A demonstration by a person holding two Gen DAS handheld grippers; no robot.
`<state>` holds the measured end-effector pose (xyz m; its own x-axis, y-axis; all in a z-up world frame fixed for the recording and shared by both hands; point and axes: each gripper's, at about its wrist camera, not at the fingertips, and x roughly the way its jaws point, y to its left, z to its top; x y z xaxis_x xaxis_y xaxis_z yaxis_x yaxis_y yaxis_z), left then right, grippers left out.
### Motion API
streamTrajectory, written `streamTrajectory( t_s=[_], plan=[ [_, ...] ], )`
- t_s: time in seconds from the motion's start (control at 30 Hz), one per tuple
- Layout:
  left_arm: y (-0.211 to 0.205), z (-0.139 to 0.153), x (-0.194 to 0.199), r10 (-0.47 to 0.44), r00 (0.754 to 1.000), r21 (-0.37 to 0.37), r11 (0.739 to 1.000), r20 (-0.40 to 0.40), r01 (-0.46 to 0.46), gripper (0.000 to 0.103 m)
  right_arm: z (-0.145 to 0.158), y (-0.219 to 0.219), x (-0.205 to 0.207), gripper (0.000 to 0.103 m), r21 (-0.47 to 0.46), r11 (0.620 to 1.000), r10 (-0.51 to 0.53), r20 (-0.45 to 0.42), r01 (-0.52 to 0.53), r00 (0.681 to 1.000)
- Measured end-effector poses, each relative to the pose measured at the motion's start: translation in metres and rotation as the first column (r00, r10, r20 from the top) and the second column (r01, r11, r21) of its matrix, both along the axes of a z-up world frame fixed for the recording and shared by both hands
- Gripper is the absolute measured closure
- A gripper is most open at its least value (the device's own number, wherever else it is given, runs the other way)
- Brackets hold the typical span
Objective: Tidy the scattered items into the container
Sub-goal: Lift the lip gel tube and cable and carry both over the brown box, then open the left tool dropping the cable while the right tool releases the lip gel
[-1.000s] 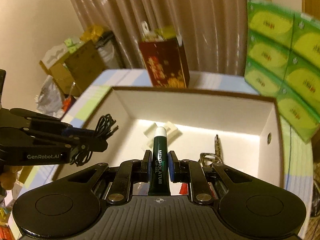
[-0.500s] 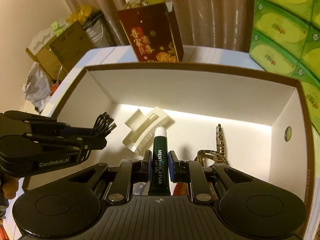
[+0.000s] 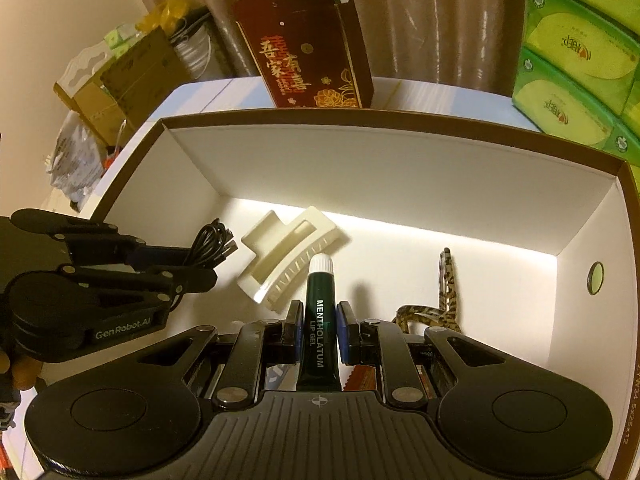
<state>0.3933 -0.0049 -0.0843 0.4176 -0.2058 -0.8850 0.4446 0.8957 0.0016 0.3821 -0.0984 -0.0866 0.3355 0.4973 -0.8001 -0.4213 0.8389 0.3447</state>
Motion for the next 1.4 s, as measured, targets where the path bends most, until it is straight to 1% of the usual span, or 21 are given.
streamTrajectory(
  t_s=[0.17,0.4,0.53,0.67,0.87,0.9,0.97,1.03,1.07,1.27,1.4],
  plan=[
    [-0.002,-0.004,0.003,-0.008,1.0,0.025,1.0,0.014,0.007,0.087,-0.002,-0.001,-0.001,0.089,0.001,1.0,-0.005,-0.006,0.005,1.0],
    [-0.003,-0.003,0.004,-0.011,1.0,0.035,0.999,0.02,0.01,0.087,-0.003,-0.001,-0.002,0.089,0.003,1.0,-0.007,-0.007,0.008,1.0],
    [-0.001,-0.002,0.004,-0.007,1.0,0.026,1.0,0.018,0.007,0.087,-0.003,-0.001,-0.003,0.089,-0.001,1.0,-0.013,-0.005,0.013,1.0],
    [-0.001,-0.001,0.003,-0.009,1.0,0.024,1.0,0.022,0.009,0.087,-0.001,0.0,-0.003,0.089,-0.03,0.999,-0.015,0.021,0.016,1.0],
    [0.001,0.003,0.002,-0.009,0.999,0.02,1.0,0.033,0.008,0.087,0.005,-0.002,-0.004,0.089,-0.021,1.0,-0.014,0.045,0.015,0.999],
    [0.001,0.003,0.002,-0.008,0.999,0.018,1.0,0.034,0.007,0.086,0.006,-0.002,-0.005,0.087,-0.017,1.0,-0.012,0.048,0.013,0.999],
    [0.002,0.005,0.002,-0.007,0.999,0.013,1.0,0.039,0.006,0.084,0.009,-0.002,-0.007,0.082,-0.018,1.0,-0.01,0.059,0.011,0.998],
    [0.002,0.007,0.001,-0.006,0.999,0.009,1.0,0.045,0.006,0.08,0.013,-0.002,-0.01,0.065,-0.022,1.0,-0.004,0.075,0.005,0.997],
    [0.002,0.008,0.0,-0.006,0.999,0.006,1.0,0.047,0.006,0.08,0.014,-0.003,-0.011,0.063,-0.024,1.0,-0.002,0.083,0.004,0.997],
    [0.003,0.013,-0.004,-0.002,0.998,-0.003,1.0,0.058,0.003,0.075,0.021,-0.005,-0.019,0.06,-0.033,0.999,-0.007,0.105,0.01,0.994],
    [0.005,0.018,-0.009,-0.001,0.998,-0.014,1.0,0.064,0.002,0.071,0.028,-0.008,-0.025,0.052,-0.041,0.999,-0.01,0.122,0.015,0.992]
  ],
)
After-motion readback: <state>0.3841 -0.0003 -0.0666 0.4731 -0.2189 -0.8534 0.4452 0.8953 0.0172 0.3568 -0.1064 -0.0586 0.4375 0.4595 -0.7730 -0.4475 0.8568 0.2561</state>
